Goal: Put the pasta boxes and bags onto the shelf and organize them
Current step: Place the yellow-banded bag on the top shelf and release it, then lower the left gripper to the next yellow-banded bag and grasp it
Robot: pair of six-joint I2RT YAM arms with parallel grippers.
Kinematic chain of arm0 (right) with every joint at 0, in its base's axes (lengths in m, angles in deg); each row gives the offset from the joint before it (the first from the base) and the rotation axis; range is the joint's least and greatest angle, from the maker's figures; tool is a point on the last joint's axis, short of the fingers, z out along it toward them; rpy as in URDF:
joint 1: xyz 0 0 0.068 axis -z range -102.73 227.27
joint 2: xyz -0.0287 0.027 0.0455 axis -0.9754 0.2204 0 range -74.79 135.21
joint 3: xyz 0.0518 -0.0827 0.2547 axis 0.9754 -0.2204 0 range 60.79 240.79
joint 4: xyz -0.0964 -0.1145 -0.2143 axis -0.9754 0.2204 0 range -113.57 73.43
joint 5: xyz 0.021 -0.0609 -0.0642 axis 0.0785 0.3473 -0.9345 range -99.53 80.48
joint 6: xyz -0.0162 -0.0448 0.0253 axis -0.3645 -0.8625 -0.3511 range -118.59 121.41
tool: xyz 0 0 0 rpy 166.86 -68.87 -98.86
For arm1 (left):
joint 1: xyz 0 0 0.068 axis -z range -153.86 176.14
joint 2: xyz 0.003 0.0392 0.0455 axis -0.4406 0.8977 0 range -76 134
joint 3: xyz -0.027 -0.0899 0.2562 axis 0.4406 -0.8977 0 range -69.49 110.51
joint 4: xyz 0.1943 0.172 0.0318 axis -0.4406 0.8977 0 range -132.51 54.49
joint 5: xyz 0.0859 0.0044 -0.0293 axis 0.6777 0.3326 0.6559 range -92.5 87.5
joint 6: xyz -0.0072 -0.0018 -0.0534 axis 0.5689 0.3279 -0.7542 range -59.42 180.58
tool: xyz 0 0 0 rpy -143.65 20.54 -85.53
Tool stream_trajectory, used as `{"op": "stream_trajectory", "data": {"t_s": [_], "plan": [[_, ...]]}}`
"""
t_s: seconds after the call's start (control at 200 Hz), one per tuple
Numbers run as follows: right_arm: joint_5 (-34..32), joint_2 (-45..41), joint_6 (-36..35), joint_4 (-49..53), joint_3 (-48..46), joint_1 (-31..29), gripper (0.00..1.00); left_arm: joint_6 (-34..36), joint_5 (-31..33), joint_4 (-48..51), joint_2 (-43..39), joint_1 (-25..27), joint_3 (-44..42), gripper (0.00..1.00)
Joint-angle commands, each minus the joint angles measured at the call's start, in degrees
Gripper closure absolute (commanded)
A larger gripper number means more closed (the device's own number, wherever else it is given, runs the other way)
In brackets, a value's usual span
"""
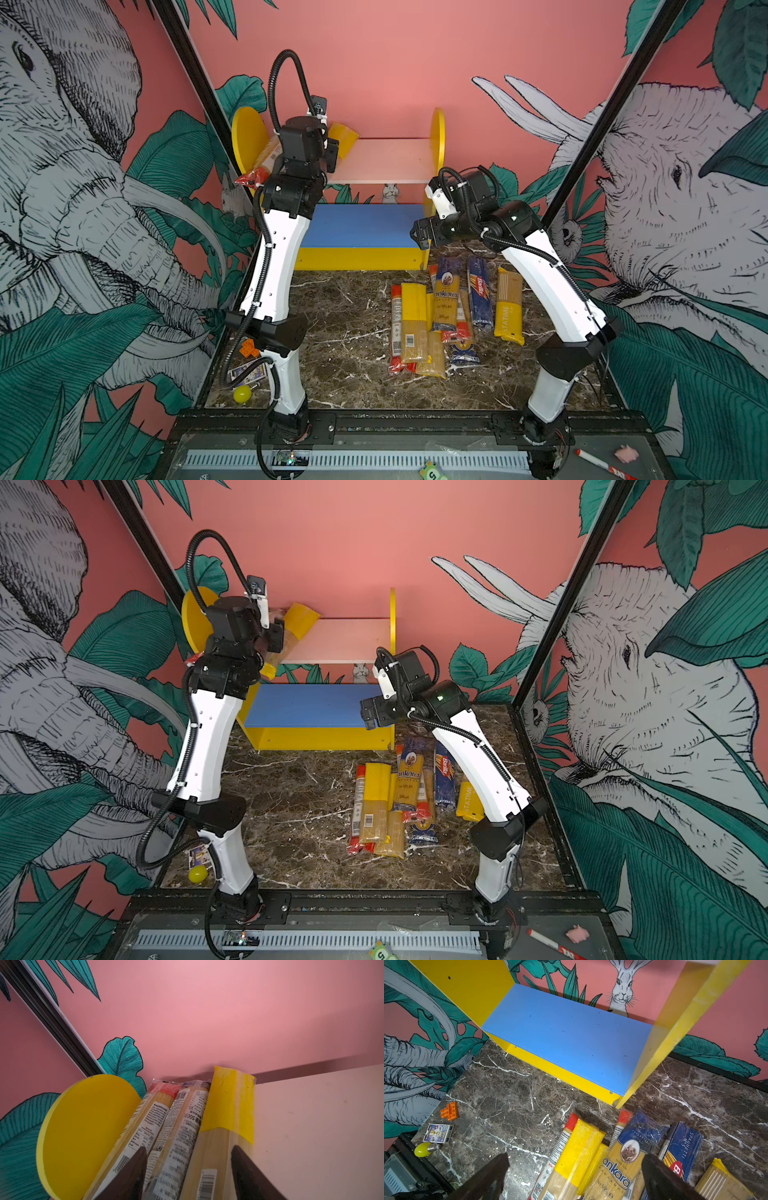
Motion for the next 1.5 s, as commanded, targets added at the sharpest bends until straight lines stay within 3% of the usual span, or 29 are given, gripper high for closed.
{"op": "stream_trajectory", "data": {"t_s": [0.0, 0.115, 0.28, 0.49, 0.6, 0.73, 0.905, 1.15, 1.34, 1.44, 1.495], "plan": [[-0.3, -5.1, 1.3, -2.7, -3.4, 0.1, 0.01, -3.0, -2.5, 1.2, -7.0, 0.7, -4.0, 0.32], [-0.6, -8.8, 1.5, -3.0, -8.3, 0.0, 0.01, -4.2, -2.2, 1.1, -13.2, 2.5, -12.5, 0.30], [-1.0, -14.4, 1.4, -1.3, -14.8, -0.2, 0.01, -4.2, 3.7, 0.0, -22.7, 8.5, -27.4, 0.28], [-0.2, -22.7, 2.5, -0.5, -24.4, -0.6, 0.01, -14.9, 5.4, 2.9, -32.9, 14.1, -43.5, 0.28], [-0.9, -26.8, 2.8, 1.3, -28.3, -0.7, 0.01, -18.7, 7.7, 4.8, -35.7, 19.7, -50.0, 0.28], [-2.2, -30.5, 2.9, 5.2, -31.5, -0.7, 0.01, -25.9, 8.6, 9.5, -35.2, 27.2, -53.8, 0.28], [-2.6, -37.1, 4.4, 7.2, -37.9, -0.7, 0.01, -37.4, 6.5, 8.3, -33.8, 35.2, -64.4, 0.28], [-1.3, -43.7, 4.9, 10.4, -42.3, -0.7, 0.01, -48.9, -2.8, 0.5, -28.8, 39.7, -78.2, 0.27], [-0.6, -45.8, 4.2, 12.1, -43.0, -0.7, 0.01, -54.2, -7.1, -4.1, -20.8, 42.6, -80.5, 0.26], [-0.3, -46.9, 3.8, 12.9, -43.2, -0.7, 0.01, -55.6, -8.5, -5.0, -16.4, 44.3, -79.3, 0.11], [0.0, -47.5, 3.6, 13.5, -43.5, -0.6, 0.01, -56.3, -8.9, -4.7, -14.2, 45.0, -78.4, 0.10]]}}
